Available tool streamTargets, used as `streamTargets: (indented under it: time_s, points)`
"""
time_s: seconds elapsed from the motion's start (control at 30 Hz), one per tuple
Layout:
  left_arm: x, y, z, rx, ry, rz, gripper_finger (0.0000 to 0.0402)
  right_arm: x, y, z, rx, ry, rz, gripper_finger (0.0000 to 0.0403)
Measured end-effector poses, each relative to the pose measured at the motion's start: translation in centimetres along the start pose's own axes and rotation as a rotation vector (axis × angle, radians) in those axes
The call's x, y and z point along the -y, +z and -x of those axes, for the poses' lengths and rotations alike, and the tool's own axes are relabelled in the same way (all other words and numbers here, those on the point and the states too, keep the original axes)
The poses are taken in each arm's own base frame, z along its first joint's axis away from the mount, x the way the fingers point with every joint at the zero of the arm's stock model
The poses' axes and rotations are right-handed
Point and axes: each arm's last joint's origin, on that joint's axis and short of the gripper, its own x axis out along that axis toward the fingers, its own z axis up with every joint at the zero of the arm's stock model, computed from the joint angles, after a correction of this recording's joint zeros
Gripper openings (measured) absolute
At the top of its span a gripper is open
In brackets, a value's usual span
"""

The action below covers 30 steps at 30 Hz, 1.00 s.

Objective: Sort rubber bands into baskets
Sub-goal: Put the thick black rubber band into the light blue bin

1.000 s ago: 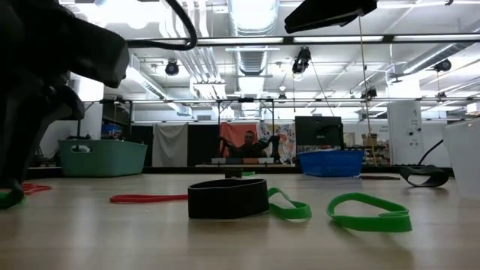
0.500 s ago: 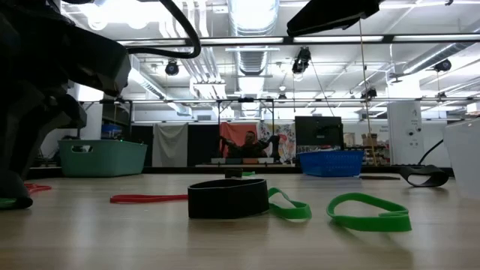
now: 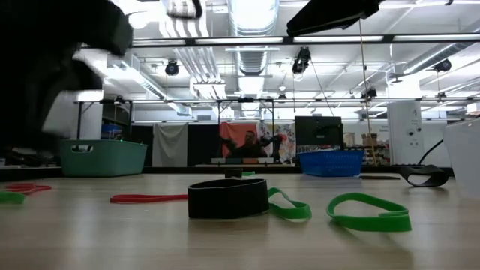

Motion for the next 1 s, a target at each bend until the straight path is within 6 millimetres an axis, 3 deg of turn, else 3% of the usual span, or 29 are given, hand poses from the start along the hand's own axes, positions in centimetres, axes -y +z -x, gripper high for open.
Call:
streamTargets:
  time_s: [0.17, 0.33, 0.5, 0.73, 0.87, 1.0]
  points:
    - [-3.1, 1.2, 4.1, 0.099, 0.253, -0.074, 0.0, 0.1, 0.0, 0.0, 0.0, -0.004, 0.024, 0.0146]
    - [-9.1, 2.2, 6.6, 0.13, 0.385, -0.034, 0.0, 0.1, 0.1, 0.0, 0.004, -0.005, 0.037, 0.0146]
    - [-17.0, 1.0, 7.2, 0.092, 0.433, 0.125, 0.0, 0.1, 0.1, 0.0, 0.004, -0.005, 0.04, 0.0146]
    - [-27.3, -2.7, 7.7, 0.063, 0.553, 0.568, 0.0, 0.3, 0.2, -0.2, 0.009, -0.014, 0.042, 0.0146]
    - [-31.3, -4.1, 7.5, 0.053, 0.575, 0.663, 0.0, 0.9, 0.2, -0.6, 0.002, -0.032, 0.033, 0.0146]
    - [-33.7, -4.5, 7.6, 0.086, 0.586, 0.679, 0.0, 1.3, 0.2, -0.9, -0.004, -0.046, 0.026, 0.0146]
